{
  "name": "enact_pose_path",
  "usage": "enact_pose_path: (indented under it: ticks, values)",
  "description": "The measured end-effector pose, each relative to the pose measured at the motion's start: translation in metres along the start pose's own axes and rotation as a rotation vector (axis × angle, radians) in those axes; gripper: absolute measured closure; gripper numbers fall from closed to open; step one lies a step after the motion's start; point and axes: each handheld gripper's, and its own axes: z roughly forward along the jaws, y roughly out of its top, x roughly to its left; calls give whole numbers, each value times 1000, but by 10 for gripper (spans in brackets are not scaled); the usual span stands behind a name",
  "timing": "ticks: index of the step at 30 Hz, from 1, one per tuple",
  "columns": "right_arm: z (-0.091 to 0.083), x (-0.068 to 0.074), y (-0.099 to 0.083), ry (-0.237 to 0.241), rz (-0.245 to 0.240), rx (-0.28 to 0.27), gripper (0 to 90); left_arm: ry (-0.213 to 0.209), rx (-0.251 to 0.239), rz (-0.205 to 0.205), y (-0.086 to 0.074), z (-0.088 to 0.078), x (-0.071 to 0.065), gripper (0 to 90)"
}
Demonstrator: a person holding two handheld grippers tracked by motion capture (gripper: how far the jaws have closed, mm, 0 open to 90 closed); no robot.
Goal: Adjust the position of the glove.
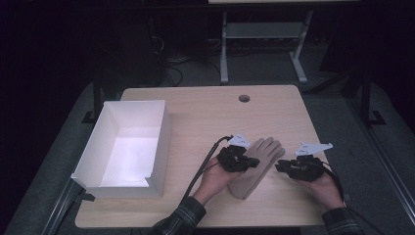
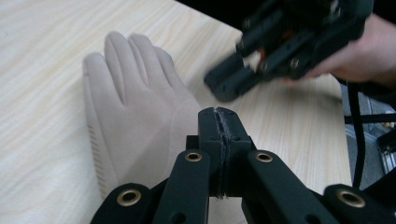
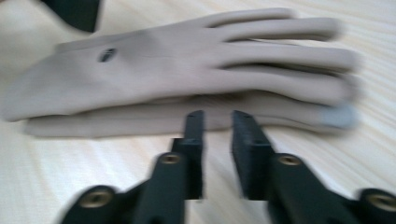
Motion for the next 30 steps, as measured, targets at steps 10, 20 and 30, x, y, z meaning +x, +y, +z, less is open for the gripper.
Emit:
enact_pose_path:
  ticks: [10,20,30]
  values:
    - [1,-19,-12,-103,64,6,378,22,127,14,-21,32,-2,885]
    - [6,-22,-13,-147,86,22,266,57,158,12,-37,14,6,897]
    - [8,-24,-15,-178,89,31,235,87,184,8,-52,-16,12,896]
